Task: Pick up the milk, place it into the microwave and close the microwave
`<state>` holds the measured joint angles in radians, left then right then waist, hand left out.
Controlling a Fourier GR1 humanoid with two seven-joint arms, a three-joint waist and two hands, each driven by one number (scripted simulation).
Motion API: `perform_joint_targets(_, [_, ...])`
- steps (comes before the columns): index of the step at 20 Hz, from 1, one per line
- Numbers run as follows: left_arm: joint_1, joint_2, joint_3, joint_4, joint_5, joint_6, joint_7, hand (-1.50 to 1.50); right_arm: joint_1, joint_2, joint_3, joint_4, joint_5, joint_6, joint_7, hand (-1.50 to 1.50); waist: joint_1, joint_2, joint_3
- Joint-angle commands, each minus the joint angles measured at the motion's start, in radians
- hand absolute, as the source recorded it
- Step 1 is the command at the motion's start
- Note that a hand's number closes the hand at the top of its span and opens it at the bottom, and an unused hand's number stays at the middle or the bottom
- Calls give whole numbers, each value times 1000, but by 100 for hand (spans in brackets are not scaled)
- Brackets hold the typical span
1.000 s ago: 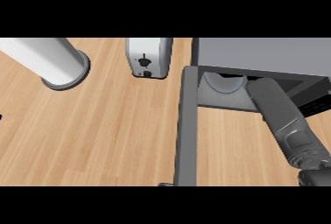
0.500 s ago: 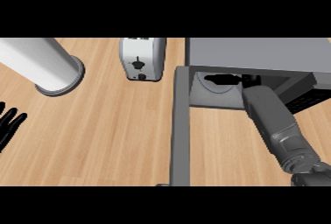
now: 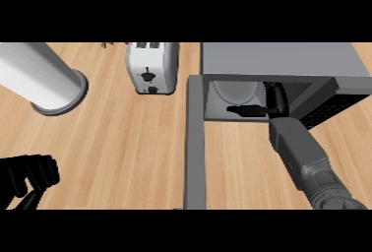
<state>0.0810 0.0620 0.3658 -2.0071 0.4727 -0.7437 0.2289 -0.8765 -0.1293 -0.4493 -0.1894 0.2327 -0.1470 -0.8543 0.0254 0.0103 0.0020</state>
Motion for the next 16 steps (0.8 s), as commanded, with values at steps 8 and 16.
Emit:
perform_joint_targets(8, [10,-55,-129,4,-92,25,20,150,288,110,76,-221,-43,118,-53,-150,-51,-21,-4])
perform_joint_targets(16, [-23,-62,-320,-45,-218,97,29,150,591,128,168,-526,-53,181,4,-150,-59,-22,-4])
